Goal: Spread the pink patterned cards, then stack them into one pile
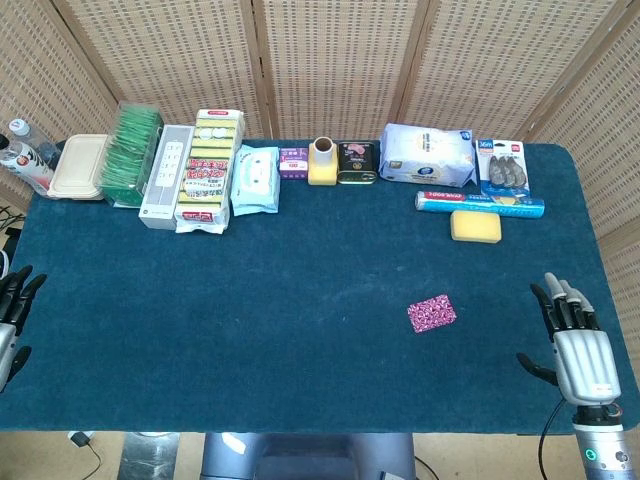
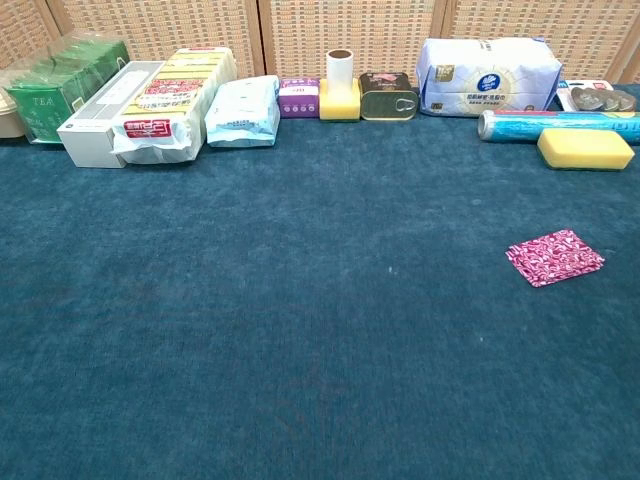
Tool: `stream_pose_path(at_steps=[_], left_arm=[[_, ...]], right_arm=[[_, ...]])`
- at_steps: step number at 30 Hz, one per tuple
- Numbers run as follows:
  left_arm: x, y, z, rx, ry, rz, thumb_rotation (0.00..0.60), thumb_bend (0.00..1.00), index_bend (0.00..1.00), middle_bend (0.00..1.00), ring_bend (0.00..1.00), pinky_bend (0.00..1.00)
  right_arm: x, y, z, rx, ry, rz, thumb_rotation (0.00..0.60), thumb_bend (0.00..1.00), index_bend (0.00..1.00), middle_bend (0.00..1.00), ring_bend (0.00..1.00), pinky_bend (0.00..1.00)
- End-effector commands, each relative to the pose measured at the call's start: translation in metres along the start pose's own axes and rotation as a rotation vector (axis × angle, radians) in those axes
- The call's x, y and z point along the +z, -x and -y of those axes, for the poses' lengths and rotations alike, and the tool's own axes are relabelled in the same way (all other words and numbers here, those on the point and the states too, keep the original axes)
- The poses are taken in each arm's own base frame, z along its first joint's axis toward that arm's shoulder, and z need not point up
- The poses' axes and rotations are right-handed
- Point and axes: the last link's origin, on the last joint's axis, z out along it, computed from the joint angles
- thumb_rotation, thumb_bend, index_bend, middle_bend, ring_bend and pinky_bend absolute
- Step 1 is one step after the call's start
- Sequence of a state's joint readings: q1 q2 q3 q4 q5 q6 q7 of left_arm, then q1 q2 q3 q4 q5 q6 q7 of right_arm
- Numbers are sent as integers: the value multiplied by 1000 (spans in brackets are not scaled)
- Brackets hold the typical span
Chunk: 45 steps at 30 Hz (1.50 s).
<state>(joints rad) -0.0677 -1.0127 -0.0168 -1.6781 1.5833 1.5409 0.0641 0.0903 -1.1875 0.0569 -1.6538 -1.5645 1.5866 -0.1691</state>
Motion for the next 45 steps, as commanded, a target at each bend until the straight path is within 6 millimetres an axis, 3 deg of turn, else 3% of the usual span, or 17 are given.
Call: stream_pose_path(at_steps=[1,8,14,20,32,39,45], left_arm=[[1,0,0,1,0,2,600,94,0,0,0,78],[0,-2,-1,-2,1,-5,600,94,0,0,0,78],[2,-2,0,-12,-2,3,600,95,0,0,0,77],[7,0,0,-13,-13,5,600,95,0,0,0,78],[18,6,-3,-1,-42,49,600,94,0,0,0,78],[21,9,-4,10,-43,61,600,95,0,0,0,78],[24,10,-4,12,-50,69,600,95,0,0,0,77]], right_arm=[[0,3,0,-1,3,1,591,0,0,0,0,0],[2,13,2,14,-30,88,588,0,9,0,0,0],[19,32,8,37,-101,228,549,0,86,104,5,0],[42,45,25,12,-202,281,546,0,182,184,81,58],[76,75,71,-17,-309,451,541,0,188,184,87,86],[79,97,72,17,-283,562,543,0,188,183,88,102],[79,102,66,21,-266,583,546,0,188,183,100,122]])
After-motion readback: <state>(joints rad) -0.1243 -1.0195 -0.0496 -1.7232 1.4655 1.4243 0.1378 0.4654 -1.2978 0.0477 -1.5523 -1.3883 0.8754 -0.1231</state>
